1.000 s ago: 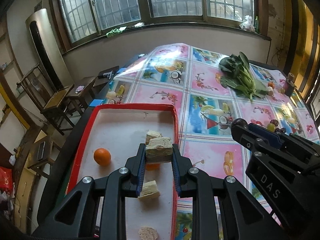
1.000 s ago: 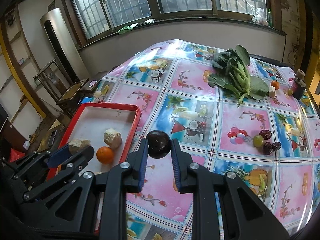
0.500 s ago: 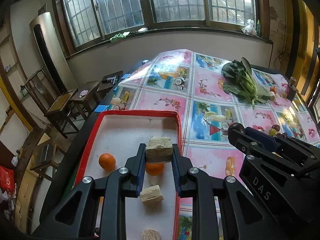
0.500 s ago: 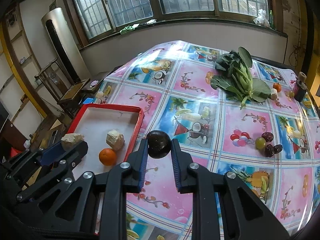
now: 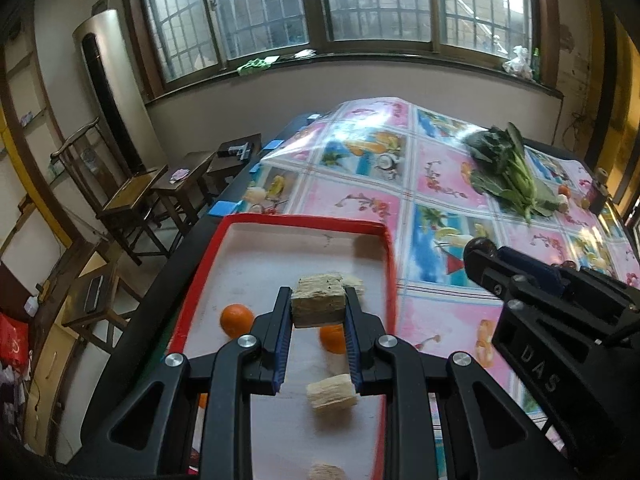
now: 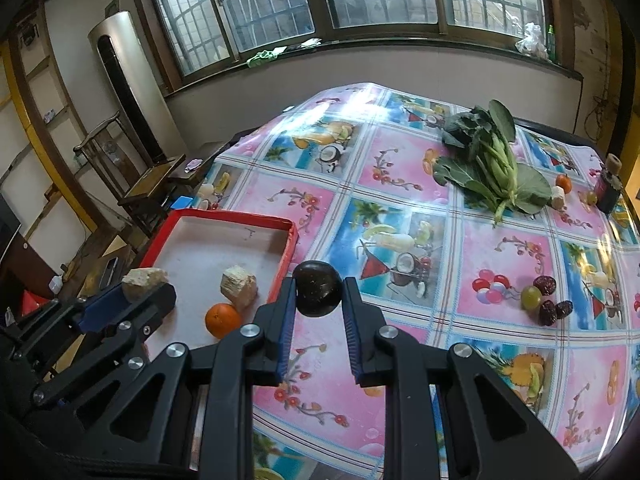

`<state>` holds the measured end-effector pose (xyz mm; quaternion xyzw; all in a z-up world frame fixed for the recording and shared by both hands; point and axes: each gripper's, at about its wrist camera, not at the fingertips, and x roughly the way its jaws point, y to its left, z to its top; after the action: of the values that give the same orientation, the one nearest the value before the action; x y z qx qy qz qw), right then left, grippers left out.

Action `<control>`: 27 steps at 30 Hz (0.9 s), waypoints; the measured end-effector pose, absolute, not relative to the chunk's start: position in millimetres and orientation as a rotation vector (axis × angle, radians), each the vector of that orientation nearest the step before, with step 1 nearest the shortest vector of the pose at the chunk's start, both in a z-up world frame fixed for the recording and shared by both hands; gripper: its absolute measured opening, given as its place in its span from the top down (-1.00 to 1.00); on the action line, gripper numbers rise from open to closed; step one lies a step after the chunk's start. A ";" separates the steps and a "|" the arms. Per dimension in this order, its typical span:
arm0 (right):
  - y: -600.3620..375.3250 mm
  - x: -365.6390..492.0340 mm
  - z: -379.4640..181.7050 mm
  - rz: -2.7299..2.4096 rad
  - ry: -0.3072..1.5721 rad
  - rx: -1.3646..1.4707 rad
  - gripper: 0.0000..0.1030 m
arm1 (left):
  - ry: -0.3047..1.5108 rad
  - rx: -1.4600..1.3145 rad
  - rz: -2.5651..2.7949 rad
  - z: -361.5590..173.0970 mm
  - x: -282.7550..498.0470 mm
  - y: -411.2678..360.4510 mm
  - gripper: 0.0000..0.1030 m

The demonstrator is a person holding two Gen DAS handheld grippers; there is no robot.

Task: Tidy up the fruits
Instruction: 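Carry the cube in the left gripper over the tray while right gripper carries the plum, then open left gripper to drop the cube in the tray while right gripper releases the plum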

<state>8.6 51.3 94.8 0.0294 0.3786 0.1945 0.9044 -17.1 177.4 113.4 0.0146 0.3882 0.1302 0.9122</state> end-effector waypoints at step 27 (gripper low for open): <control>149.8 40.4 90.1 0.505 0.820 -0.026 0.52 | 0.920 -0.058 0.322 67.0 -16.2 260.8 0.55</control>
<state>40.4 149.8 90.1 -0.0124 0.3944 0.2427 0.8862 -16.2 260.8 67.0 -0.0279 0.4421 0.1545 0.8831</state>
